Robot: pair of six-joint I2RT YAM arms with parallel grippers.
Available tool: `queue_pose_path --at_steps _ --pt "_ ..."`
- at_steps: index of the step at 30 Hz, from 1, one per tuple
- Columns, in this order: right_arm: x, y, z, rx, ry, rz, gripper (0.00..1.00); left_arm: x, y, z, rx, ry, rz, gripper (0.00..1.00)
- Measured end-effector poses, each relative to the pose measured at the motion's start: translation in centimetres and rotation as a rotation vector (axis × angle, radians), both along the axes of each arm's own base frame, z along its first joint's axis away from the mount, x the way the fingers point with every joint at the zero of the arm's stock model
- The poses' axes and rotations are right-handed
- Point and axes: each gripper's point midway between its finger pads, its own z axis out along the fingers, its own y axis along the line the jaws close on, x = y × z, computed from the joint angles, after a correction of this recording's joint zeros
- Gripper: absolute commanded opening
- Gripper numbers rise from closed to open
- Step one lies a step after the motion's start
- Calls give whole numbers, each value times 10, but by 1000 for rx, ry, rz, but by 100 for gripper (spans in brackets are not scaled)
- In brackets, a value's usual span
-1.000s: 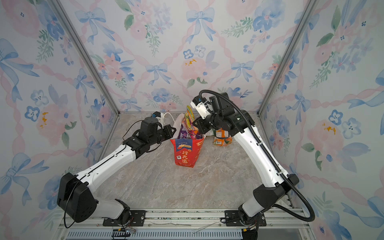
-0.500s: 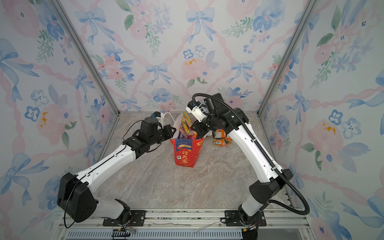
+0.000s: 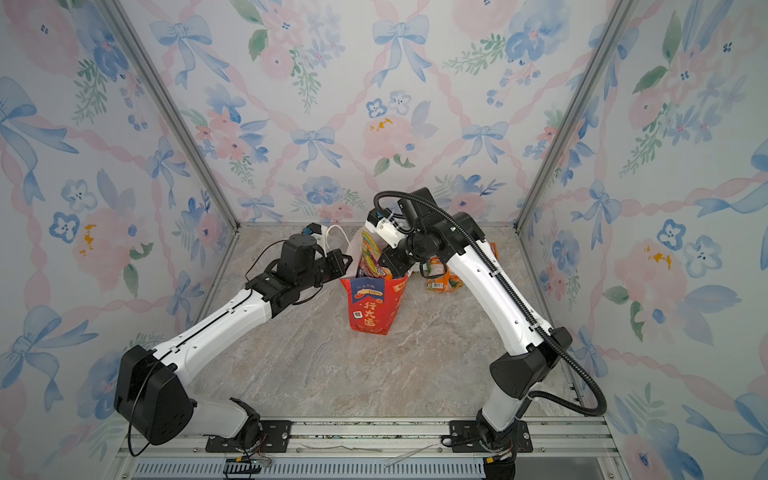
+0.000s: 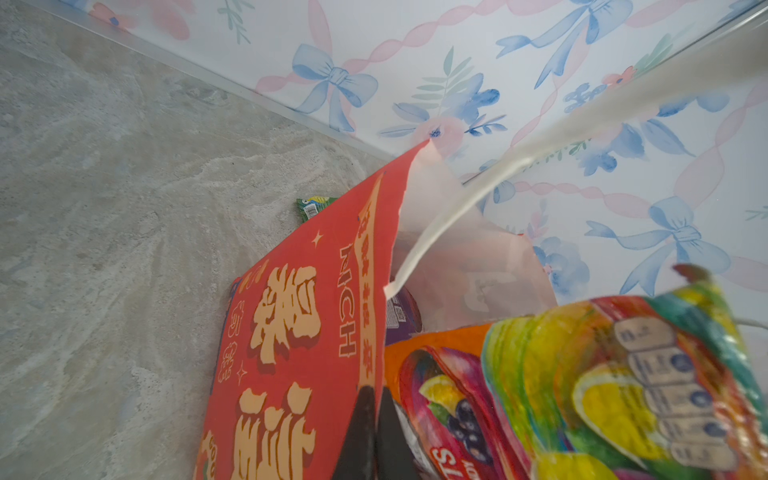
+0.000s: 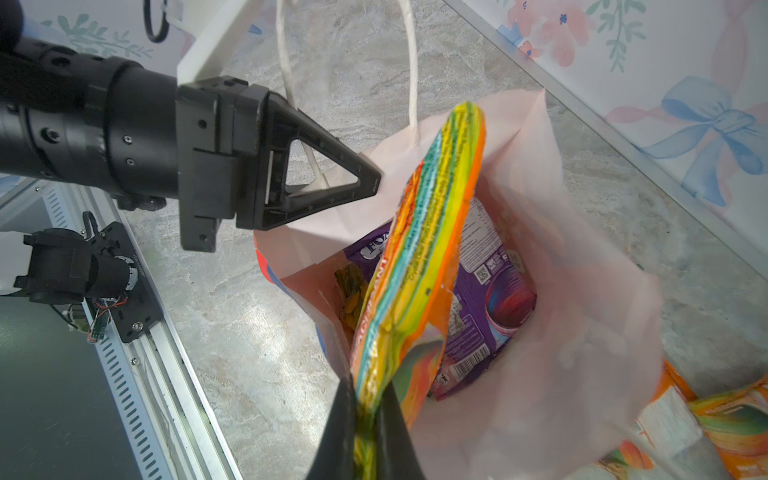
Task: Place the snacks into the paper bag
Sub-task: 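Lower the rainbow packet into the bag and open the right gripper, then move the right gripper away from the bag toward the orange packets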
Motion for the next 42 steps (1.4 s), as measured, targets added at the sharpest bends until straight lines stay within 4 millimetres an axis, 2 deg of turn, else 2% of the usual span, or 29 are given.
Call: queue_pose_path --at_steps 6,13,20,22,26,37,42 --pt "1 -1 -1 -9 -6 -8 0 0 0 0 0 0 0 0" --pt "2 -2 -1 -12 -9 -12 7 0 0 0 0 0 0 0" --pt "4 -4 -1 -20 -16 -22 15 0 0 0 0 0 0 0" --pt "6 -4 0 -19 -21 -28 22 0 0 0 0 0 0 0" --pt "8 -2 7 -5 -42 -34 28 0 0 0 0 0 0 0" --pt "12 2 16 25 -71 -45 37 0 1 0 0 0 2 0" --pt "9 1 35 76 -108 -52 44 0 1 0 0 0 2 0"
